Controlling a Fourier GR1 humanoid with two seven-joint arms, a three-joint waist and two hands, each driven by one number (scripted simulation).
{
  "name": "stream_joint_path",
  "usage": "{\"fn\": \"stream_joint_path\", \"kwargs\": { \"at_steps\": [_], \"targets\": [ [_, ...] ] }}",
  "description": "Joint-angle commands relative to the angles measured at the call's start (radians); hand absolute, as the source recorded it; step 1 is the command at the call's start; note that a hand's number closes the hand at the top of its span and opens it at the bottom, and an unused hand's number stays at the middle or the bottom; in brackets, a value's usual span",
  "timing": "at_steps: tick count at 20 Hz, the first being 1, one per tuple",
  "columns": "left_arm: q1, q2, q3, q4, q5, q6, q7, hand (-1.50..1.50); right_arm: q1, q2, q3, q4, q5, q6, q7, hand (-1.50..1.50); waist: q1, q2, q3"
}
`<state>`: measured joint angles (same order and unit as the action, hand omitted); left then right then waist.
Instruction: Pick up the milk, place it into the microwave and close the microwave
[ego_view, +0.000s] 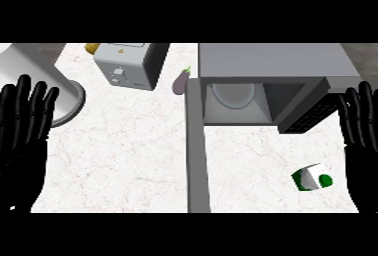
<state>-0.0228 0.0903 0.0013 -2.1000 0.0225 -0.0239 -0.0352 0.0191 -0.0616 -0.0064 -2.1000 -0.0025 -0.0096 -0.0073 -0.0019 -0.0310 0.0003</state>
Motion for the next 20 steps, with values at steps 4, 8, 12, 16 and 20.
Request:
{"fn": "stream_joint_path", "kwargs": {
  "at_steps": [4, 8, 12, 16, 20],
  "targets": [
    [-0.117, 0.059, 0.101, 0.047, 0.036, 0.001, 0.101, -1.50, 0.124, -0.019, -0.037, 0.031, 0.017, 0.038, -0.121, -1.50, -0.004, 0.031, 0.000],
    [0.027, 0.020, 0.131, 0.152, 0.129, -0.033, 0.065, -1.50, 0.222, 0.028, 0.067, -0.073, -0.143, 0.124, -0.040, -1.50, -0.008, 0.029, -0.001],
    [0.055, 0.054, 0.157, 0.026, 0.191, -0.056, 0.164, -1.50, 0.403, 0.059, 0.127, -0.124, -0.111, 0.143, -0.122, -1.50, -0.003, 0.027, 0.000],
    [0.166, 0.062, 0.213, 0.061, 0.257, -0.147, 0.062, -1.50, 0.517, 0.051, 0.151, -0.163, -0.124, 0.193, -0.174, -1.50, -0.003, 0.028, 0.000],
    [0.277, 0.010, 0.159, -0.065, 0.208, -0.141, 0.072, -1.50, 0.461, 0.026, 0.053, -0.125, -0.132, 0.153, -0.185, -1.50, 0.003, 0.029, 0.000]
  ]
}}
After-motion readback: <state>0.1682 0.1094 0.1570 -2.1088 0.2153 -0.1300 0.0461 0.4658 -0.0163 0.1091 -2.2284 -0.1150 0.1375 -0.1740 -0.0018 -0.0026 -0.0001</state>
